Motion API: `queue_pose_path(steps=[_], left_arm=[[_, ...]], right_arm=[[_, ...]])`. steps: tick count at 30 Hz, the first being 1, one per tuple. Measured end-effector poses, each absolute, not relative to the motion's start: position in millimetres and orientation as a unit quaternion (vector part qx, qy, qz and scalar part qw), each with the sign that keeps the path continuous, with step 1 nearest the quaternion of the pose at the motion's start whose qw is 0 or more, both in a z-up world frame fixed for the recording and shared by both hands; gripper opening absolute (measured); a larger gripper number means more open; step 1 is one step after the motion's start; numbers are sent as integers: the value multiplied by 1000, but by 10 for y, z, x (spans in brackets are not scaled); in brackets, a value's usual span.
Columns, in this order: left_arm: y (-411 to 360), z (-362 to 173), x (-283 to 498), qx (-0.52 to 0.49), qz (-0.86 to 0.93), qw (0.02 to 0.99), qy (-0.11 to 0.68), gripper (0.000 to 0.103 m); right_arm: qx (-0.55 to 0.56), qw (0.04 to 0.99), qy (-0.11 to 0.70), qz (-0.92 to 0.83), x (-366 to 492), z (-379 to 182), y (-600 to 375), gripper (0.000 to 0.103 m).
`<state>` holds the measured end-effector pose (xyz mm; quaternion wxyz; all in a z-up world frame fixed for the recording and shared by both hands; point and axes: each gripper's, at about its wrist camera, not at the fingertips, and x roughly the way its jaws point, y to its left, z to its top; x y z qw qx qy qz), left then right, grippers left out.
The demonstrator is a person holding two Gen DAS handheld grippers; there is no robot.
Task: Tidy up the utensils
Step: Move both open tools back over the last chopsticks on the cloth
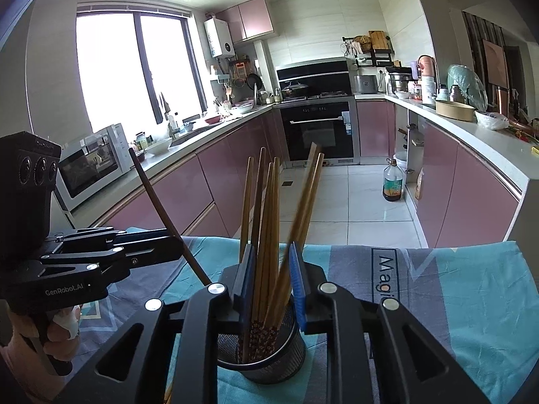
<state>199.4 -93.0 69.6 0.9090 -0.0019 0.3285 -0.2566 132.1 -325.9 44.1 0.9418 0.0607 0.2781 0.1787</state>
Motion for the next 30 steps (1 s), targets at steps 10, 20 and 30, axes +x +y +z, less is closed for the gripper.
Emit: queue_pose_path(steps=[10, 20, 30], left_arm=[[-592, 593, 1852, -26, -224, 924, 310, 48], [-225, 353, 1536, -27, -199, 927, 316, 57], [28, -140, 1250, -34, -180, 914, 362, 57]], right_arm=[[69, 945, 263, 184, 1190, 518, -3317, 26], [48, 924, 274, 262, 701, 431, -3084, 33], [39, 868, 394, 300, 678, -348, -2596, 33]])
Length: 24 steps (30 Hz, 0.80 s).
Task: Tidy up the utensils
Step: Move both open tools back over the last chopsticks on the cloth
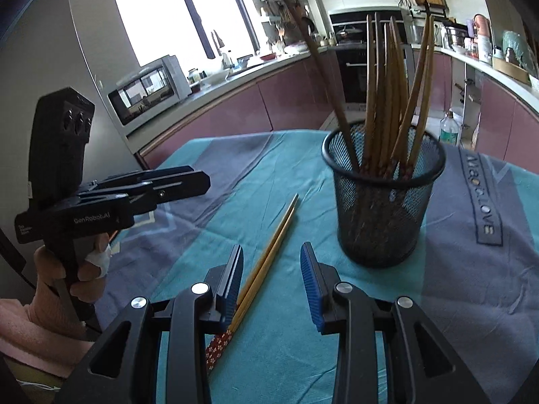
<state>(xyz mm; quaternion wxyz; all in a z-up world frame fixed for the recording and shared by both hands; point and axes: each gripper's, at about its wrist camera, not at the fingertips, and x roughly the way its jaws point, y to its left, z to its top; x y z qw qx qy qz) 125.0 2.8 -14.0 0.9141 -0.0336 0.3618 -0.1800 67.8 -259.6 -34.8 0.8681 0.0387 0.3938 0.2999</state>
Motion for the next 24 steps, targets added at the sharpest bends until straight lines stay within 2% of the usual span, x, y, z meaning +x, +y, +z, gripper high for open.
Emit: queue_pose_path(steps=[8, 24], left_arm=[[94, -452, 1139, -49, -170, 903, 391, 57], [-6, -659, 1069, -55, -174, 891, 415, 57]], right_arm=[[24, 854, 426, 298, 674, -564, -2342, 32], [5, 855, 437, 278, 621, -679, -2241, 25]])
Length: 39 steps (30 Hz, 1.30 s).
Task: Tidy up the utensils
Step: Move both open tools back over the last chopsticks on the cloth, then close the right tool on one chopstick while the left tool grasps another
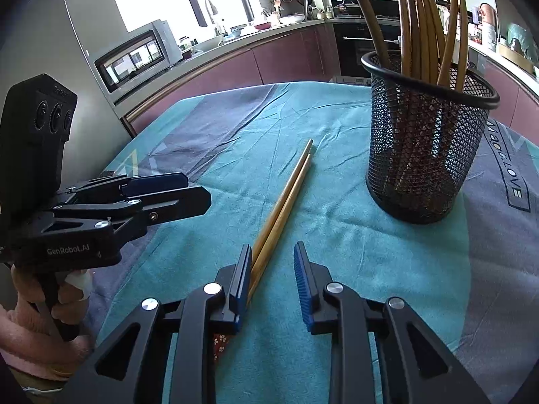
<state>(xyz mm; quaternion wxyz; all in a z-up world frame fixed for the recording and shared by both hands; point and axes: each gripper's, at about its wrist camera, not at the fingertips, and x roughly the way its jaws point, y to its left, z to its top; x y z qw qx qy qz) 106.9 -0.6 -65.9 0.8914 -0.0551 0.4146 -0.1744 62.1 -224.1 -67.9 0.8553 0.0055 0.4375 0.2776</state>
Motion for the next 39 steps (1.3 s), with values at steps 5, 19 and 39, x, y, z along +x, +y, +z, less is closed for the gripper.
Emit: queue_pose_path(steps=[5, 19, 39], left_arm=[[-26, -679, 1068, -54, -176, 890, 417, 58], [-296, -795, 1103, -19, -199, 881, 429, 57], [-571, -921, 1062, 27, -224, 867, 445, 14]], right_arm=[[-11, 858, 437, 269, 618, -681, -2213, 25], [-5, 855, 445, 264, 629, -694, -2387, 22], [-6, 856, 447, 261, 624, -701, -2520, 20]])
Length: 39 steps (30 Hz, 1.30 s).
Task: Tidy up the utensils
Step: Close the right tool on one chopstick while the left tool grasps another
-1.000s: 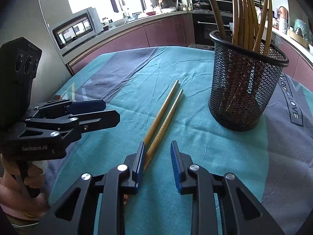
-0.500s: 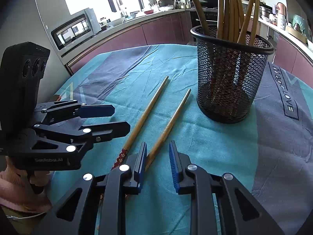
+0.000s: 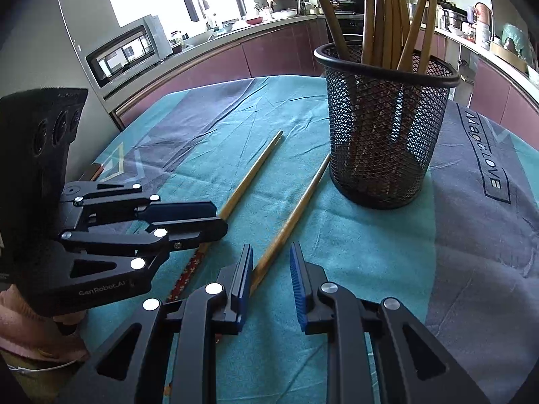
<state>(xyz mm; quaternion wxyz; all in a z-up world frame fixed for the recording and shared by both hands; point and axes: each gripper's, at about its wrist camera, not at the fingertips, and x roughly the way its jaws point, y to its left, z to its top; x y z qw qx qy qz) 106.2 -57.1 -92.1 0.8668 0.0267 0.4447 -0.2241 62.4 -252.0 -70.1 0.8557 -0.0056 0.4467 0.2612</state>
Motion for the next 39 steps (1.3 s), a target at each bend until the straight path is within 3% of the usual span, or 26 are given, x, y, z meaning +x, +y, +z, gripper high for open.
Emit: queue_pose_path(steps=[8, 11, 14, 23, 29, 39], left_arm=[[-494, -923, 970, 14, -216, 867, 449, 10], [-517, -900, 1010, 21, -210, 870, 445, 21], [-542, -871, 1076, 31, -202, 874, 441, 25], [-627, -902, 1292, 49, -193, 875, 441, 25], [-660, -908, 1391, 45, -191, 875, 443, 10], [-645, -914, 1349, 30, -186, 877, 443, 7]], right_arm=[[3, 859, 445, 255, 685, -703, -2521, 20], [4, 861, 444, 250, 730, -702, -2495, 20], [4, 862, 443, 245, 763, -702, -2477, 20], [11, 864, 444, 237, 878, -710, -2482, 17], [18, 866, 444, 231, 926, -720, -2480, 10], [28, 866, 440, 238, 898, -698, -2520, 5]])
